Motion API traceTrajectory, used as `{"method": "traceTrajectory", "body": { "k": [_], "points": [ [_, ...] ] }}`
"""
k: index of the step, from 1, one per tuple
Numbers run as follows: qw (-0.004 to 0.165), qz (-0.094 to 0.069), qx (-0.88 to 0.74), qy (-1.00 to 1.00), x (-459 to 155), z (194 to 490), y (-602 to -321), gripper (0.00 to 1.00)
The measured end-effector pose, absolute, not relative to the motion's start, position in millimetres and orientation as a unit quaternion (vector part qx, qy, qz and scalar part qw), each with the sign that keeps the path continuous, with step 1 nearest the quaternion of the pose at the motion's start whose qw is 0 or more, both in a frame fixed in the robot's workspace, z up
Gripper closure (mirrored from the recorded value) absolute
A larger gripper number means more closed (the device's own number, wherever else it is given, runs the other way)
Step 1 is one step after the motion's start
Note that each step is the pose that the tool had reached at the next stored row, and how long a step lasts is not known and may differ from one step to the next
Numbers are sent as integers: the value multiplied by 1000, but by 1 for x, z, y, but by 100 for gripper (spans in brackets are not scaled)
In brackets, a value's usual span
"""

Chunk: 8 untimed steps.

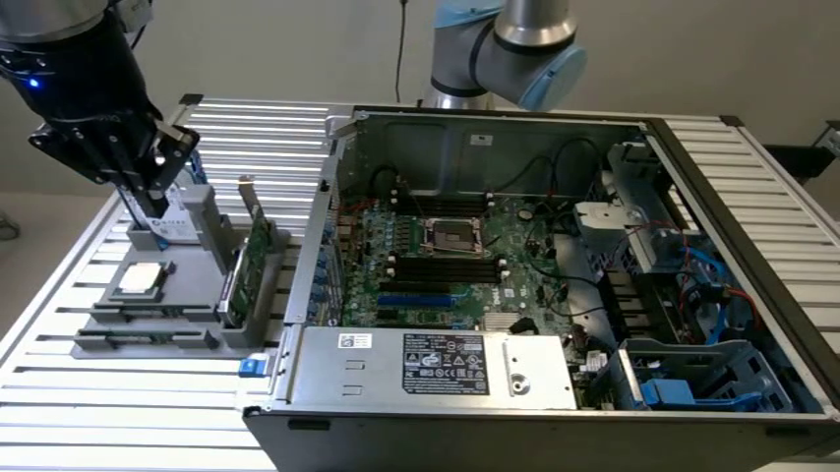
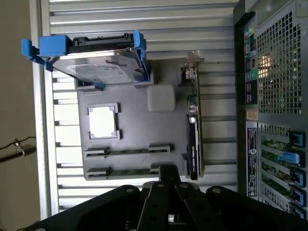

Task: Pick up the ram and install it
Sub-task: 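Reach for the ram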

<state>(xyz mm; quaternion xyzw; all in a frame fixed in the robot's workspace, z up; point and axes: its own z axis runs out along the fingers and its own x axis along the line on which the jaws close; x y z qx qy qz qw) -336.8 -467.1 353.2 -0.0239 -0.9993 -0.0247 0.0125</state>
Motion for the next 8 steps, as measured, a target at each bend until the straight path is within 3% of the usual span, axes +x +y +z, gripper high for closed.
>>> {"method": "traceTrajectory", "body": {
  "k": [8],
  "points": [
    [13, -25, -17, -999, -352, 346, -472, 89]
  ]
}}
